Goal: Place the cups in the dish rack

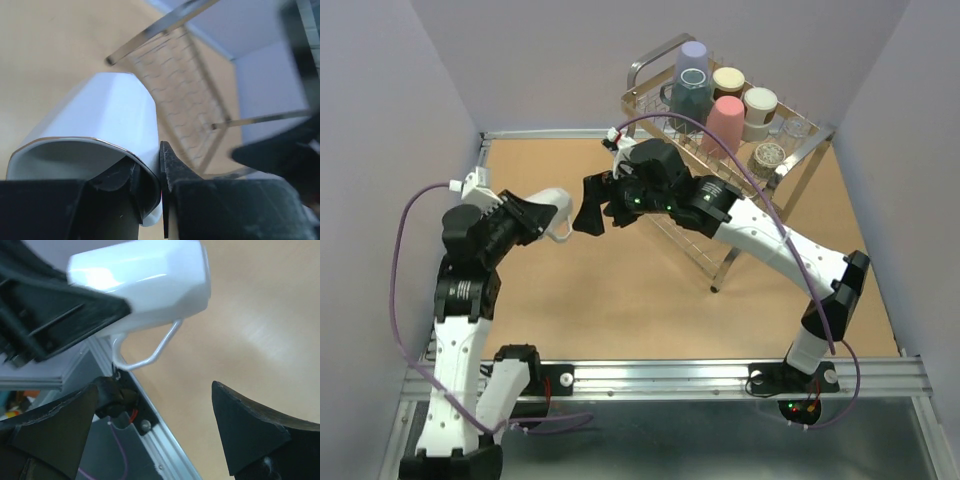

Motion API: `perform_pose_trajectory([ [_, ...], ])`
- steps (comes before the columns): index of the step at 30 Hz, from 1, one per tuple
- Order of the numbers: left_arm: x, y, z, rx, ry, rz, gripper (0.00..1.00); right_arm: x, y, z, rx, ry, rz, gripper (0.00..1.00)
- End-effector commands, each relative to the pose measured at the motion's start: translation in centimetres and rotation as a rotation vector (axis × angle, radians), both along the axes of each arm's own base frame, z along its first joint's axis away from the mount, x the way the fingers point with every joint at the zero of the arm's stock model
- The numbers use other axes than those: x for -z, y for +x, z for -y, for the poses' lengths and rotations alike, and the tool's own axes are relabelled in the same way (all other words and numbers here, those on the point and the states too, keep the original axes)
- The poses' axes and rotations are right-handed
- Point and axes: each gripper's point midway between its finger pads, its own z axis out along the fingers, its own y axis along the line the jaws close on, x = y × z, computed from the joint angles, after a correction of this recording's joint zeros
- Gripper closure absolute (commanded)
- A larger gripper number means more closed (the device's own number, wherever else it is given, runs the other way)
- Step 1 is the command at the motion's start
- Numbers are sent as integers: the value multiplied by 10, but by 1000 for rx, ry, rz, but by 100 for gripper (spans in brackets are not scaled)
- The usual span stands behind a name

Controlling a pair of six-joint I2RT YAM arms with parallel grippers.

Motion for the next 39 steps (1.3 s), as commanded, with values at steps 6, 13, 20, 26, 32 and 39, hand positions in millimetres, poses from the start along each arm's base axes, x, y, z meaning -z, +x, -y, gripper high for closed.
perform_pose_trajectory([
  [6, -122, -65, 20, 118, -334, 714, 100, -71, -4, -41, -11, 263, -176, 0],
  [13, -129, -95, 21, 190, -539, 840, 100, -85, -11, -55, -51, 345, -269, 1],
  [20, -128, -106, 10, 215, -757, 891, 100, -102, -21, -47, -71, 431, -272, 29],
  [26, -117, -105, 11, 274, -840, 871, 100, -113, -28, -46, -108, 471, -272, 64],
  [32, -114, -100, 10, 268, -842, 851, 100, -114, -34, -43, -131, 468, -263, 98],
  [39, -109, -73, 40, 352, -578, 703, 100, -105, -40, -45, -171, 445, -268, 100],
])
